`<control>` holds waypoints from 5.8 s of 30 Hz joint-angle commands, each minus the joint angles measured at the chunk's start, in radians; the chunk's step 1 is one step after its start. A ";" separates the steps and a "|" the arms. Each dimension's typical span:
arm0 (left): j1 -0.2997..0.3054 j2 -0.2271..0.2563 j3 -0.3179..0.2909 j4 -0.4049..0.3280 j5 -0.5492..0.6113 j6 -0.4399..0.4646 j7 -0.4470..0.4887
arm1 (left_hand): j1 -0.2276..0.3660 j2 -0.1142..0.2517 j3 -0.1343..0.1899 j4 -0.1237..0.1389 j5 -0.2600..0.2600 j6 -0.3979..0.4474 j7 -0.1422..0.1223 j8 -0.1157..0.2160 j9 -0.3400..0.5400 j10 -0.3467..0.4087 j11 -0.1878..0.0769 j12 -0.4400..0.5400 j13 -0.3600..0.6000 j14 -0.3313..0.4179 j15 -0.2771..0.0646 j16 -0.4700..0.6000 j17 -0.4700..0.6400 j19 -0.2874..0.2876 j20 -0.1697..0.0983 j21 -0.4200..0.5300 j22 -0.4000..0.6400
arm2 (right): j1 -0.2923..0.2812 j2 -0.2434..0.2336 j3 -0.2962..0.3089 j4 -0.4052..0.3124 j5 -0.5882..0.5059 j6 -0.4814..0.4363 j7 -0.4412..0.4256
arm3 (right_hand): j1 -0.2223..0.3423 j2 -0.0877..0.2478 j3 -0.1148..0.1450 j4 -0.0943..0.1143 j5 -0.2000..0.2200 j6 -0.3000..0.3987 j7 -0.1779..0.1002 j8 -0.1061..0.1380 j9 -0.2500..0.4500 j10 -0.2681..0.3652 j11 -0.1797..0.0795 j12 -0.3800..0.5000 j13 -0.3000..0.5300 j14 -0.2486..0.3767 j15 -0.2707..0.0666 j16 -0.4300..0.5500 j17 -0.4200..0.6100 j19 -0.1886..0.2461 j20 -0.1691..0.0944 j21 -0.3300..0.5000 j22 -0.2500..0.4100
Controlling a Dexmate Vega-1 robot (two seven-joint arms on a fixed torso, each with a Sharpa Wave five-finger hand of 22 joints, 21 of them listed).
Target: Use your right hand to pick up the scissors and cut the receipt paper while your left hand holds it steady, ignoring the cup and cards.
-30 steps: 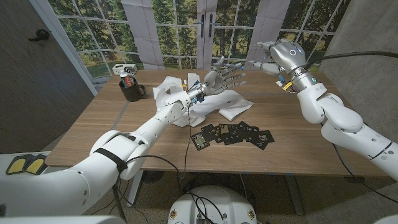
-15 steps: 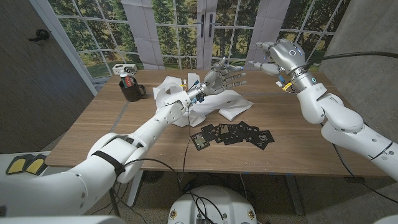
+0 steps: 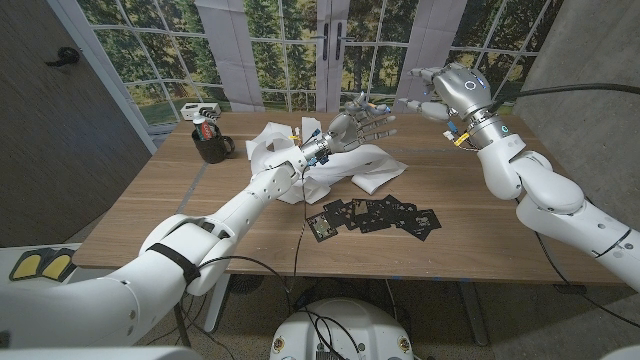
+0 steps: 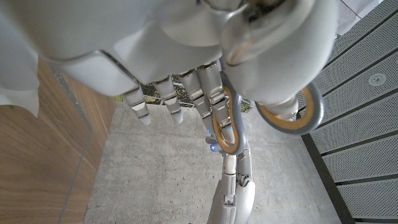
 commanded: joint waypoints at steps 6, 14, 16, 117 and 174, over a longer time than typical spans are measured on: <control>-0.010 -0.008 -0.004 0.035 -0.006 -0.005 -0.012 | 0.017 0.023 0.012 -0.004 -0.013 0.009 0.001 -0.003 0.005 0.060 -0.022 0.047 0.035 0.023 -0.005 0.010 0.016 0.007 -0.003 0.011 0.000 | 0.016 0.007 -0.014 0.004 -0.010 -0.001 0.009 | -0.006 0.003 0.002 -0.007 0.006 0.001 0.004 0.002 -0.001 -0.002 -0.002 0.010 0.001 -0.001 -0.106 0.001 0.000 0.006 0.000 -0.005 0.003; 0.006 -0.008 -0.015 0.016 -0.015 -0.004 0.015 | 0.030 0.035 0.016 -0.008 -0.024 0.022 0.002 -0.006 0.006 0.080 -0.023 0.084 0.067 0.042 -0.016 0.020 0.031 0.013 -0.012 0.012 0.000 | 0.023 0.012 -0.023 0.006 -0.017 0.002 0.008 | -0.007 0.003 0.002 -0.008 0.006 -0.001 0.003 0.001 -0.002 -0.004 -0.001 0.011 0.001 -0.002 -0.106 0.000 -0.001 0.006 0.000 -0.009 0.003; 0.008 -0.007 -0.017 0.012 -0.016 -0.004 0.018 | 0.033 0.038 0.017 -0.008 -0.027 0.022 -0.001 -0.007 0.007 0.090 -0.023 0.096 0.077 0.052 -0.019 0.025 0.036 0.014 -0.013 0.013 0.000 | 0.023 0.013 -0.025 0.006 -0.020 0.000 0.008 | -0.008 0.002 0.002 -0.009 0.006 0.000 0.004 0.001 -0.002 -0.002 0.005 0.012 -0.001 -0.002 -0.105 0.001 -0.002 0.008 0.001 -0.010 0.003; 0.364 0.336 -0.024 -0.637 0.065 -0.191 0.444 | -0.095 -0.099 -0.112 0.043 -0.056 0.187 0.063 0.020 0.047 0.201 -0.004 0.268 0.172 0.144 -0.034 0.036 0.124 0.026 0.000 0.014 0.000 | 0.046 0.015 -0.007 0.006 0.002 0.050 0.027 | -0.125 -0.031 -0.042 0.019 0.006 -0.061 0.032 -0.008 -0.016 -0.028 0.034 0.008 -0.057 -0.019 -0.093 0.003 -0.013 0.015 0.023 -0.069 0.006; 0.624 0.683 -0.161 -1.035 0.037 -0.092 0.634 | -0.298 -0.195 -0.115 0.133 0.025 0.164 0.117 0.008 0.065 0.166 0.062 0.268 0.146 0.127 0.022 0.015 0.142 0.021 0.031 0.007 0.002 | 0.050 0.034 -0.032 0.002 0.015 0.055 0.045 | -0.162 -0.033 -0.056 0.026 0.010 -0.096 0.041 -0.001 -0.023 -0.047 0.053 -0.003 -0.086 -0.044 -0.080 0.007 -0.014 0.011 0.041 -0.108 0.006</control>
